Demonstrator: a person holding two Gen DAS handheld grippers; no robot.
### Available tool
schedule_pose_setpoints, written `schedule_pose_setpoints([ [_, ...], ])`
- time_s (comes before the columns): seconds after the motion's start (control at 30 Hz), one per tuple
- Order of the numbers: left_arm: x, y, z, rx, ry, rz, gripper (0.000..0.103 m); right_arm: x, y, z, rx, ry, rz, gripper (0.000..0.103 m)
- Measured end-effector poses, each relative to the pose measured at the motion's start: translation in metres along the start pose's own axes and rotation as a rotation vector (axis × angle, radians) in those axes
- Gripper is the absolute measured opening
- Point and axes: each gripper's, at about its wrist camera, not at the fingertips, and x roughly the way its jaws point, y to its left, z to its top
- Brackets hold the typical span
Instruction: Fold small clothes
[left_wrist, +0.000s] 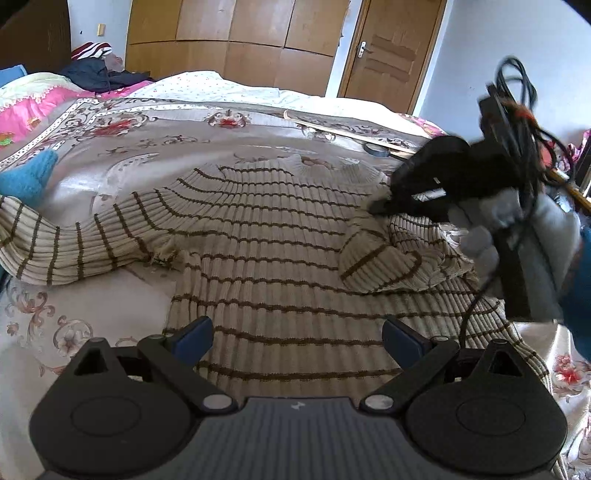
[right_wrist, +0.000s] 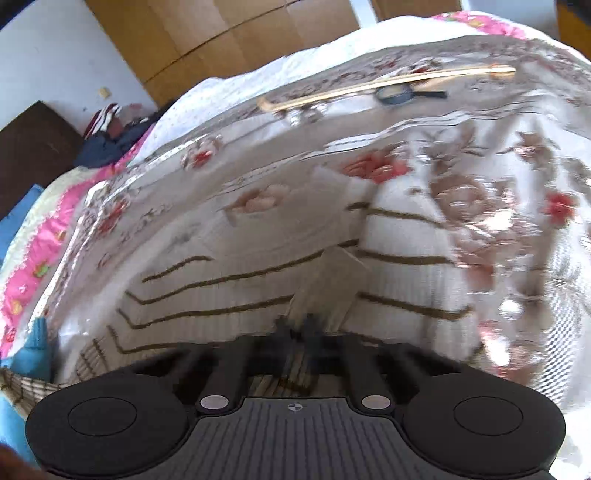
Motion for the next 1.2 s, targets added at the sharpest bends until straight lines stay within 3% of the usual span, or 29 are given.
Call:
schedule_pose_setpoints([
  [0.07, -0.001, 0.0, 0.0, -0.001, -0.005, -0.005, 0.103, -0.005, 0.019, 0.003, -0.063, -0.023, 0.06, 0.004],
  [0.2, 0.0, 0.001, 0.001, -0.008, -0.005, -0.004, 0.103, -0.021, 0.072, 0.003, -0.223, -0.073, 0.279, 0.003],
  [0.3, 0.0, 0.002, 0.001, -0.012, -0.008, 0.002, 0.103, -0.026, 0.094, 0.003, -0.326, -0.087, 0.359, 0.006],
  [0.37, 0.001, 0.002, 0.001, -0.01, -0.007, 0.005, 0.103, -0.03, 0.094, 0.002, -0.399, -0.118, 0.294, 0.013],
  [0.43, 0.002, 0.003, 0.001, -0.01, -0.005, 0.004, 0.103, -0.037, 0.079, 0.002, -0.394, -0.123, 0.232, 0.017],
  [0.57, 0.002, 0.003, 0.002, -0.012, -0.01, 0.001, 0.103, -0.062, 0.02, -0.003, -0.275, -0.132, 0.082, 0.018],
  [0.73, 0.004, 0.001, 0.0, -0.004, -0.013, 0.016, 0.103, -0.088, -0.055, -0.036, -0.152, -0.124, -0.096, 0.023],
  [0.83, 0.005, -0.003, -0.002, 0.013, -0.026, 0.033, 0.103, -0.083, -0.075, -0.049, -0.128, -0.091, -0.137, 0.023],
  [0.9, 0.008, -0.005, -0.003, 0.023, -0.029, 0.048, 0.103, -0.081, -0.078, -0.052, -0.14, -0.09, -0.112, 0.023],
  [1.13, 0.015, -0.006, -0.005, 0.023, -0.027, 0.076, 0.103, -0.091, -0.063, -0.069, -0.351, -0.116, -0.115, 0.023],
  [1.2, 0.016, -0.007, -0.006, 0.033, -0.028, 0.081, 0.103, -0.093, -0.059, -0.075, -0.397, -0.117, -0.091, 0.03],
])
